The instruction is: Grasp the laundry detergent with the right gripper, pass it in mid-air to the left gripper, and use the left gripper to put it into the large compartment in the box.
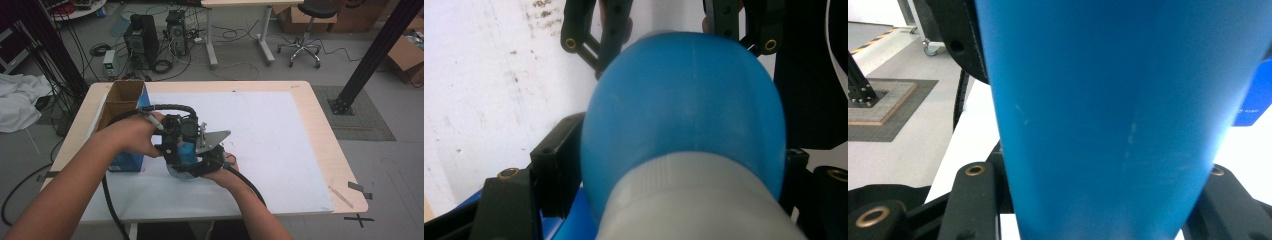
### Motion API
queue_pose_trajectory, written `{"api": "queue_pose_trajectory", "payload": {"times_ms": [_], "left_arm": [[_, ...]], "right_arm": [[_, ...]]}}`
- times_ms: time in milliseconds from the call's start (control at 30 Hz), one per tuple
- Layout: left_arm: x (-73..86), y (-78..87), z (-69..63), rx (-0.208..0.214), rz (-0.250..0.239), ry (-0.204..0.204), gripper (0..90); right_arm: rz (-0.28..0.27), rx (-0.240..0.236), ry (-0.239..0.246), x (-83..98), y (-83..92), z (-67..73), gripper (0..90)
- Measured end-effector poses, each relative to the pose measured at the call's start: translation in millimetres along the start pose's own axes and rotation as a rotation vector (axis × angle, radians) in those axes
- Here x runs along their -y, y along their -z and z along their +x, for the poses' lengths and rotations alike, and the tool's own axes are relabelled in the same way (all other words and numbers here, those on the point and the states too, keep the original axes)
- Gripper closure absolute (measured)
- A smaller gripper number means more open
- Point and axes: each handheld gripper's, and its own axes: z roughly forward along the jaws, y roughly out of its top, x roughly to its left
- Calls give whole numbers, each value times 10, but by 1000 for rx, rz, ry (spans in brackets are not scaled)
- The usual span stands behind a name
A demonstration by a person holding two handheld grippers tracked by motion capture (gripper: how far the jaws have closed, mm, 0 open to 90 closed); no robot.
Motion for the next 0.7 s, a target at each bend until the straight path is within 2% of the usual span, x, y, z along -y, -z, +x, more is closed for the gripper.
{"api": "queue_pose_trajectory", "payload": {"times_ms": [100, 133, 167, 467, 700], "left_arm": [[-1, 4, -1, -4, 2, -3, 283], [-1, 10, -2, 2, -2, -9, 303], [-4, 9, -12, -2, -7, -14, 373], [-21, -7, -14, 6, 20, -20, 386], [-39, 38, 23, 20, 6, -17, 388]], "right_arm": [[0, 0, 0, 3, -3, 1, 464], [0, -1, 0, 4, -4, 0, 464], [-4, -3, -6, 10, -2, -4, 465], [10, 8, 3, 16, -12, 12, 465], [4, 18, 8, -7, 26, 3, 441]]}}
